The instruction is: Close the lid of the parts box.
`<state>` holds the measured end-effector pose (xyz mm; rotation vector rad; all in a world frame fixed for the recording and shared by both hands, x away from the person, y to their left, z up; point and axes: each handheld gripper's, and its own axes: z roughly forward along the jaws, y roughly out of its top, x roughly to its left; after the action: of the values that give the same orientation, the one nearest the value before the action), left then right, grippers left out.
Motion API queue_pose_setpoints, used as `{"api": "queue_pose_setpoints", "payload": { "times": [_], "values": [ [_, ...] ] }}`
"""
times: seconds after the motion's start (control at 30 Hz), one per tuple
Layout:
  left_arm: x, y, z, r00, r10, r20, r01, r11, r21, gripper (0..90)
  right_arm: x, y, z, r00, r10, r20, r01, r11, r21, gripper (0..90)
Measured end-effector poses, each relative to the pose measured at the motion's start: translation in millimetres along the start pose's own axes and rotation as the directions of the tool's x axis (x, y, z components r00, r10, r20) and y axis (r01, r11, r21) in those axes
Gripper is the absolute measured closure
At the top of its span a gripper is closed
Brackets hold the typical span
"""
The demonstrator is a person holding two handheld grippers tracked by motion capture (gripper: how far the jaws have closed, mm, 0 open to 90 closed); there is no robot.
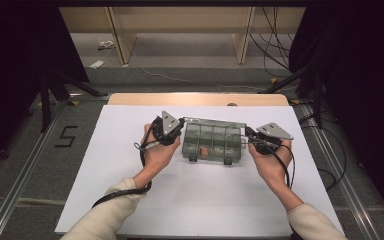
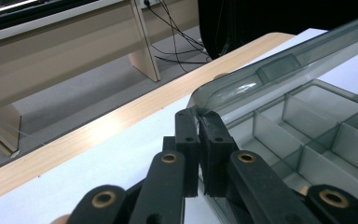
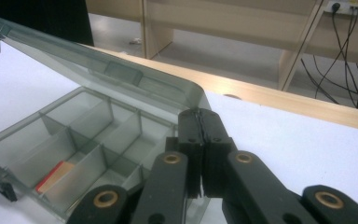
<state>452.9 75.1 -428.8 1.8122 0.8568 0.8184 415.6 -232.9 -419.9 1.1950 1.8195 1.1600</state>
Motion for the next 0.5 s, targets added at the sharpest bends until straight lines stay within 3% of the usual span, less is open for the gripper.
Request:
{"api": "queue_pose_setpoints", "payload": {
  "times": [0.5],
  "values": [
    [-5.8,-16.1,-10.1,0.9981,0.048,0.037,-0.049,0.9986,0.020,85.3,2.4,-13.3,-8.3,0.9993,-0.014,-0.035,0.015,0.999,0.040,89.9]
  ]
}}
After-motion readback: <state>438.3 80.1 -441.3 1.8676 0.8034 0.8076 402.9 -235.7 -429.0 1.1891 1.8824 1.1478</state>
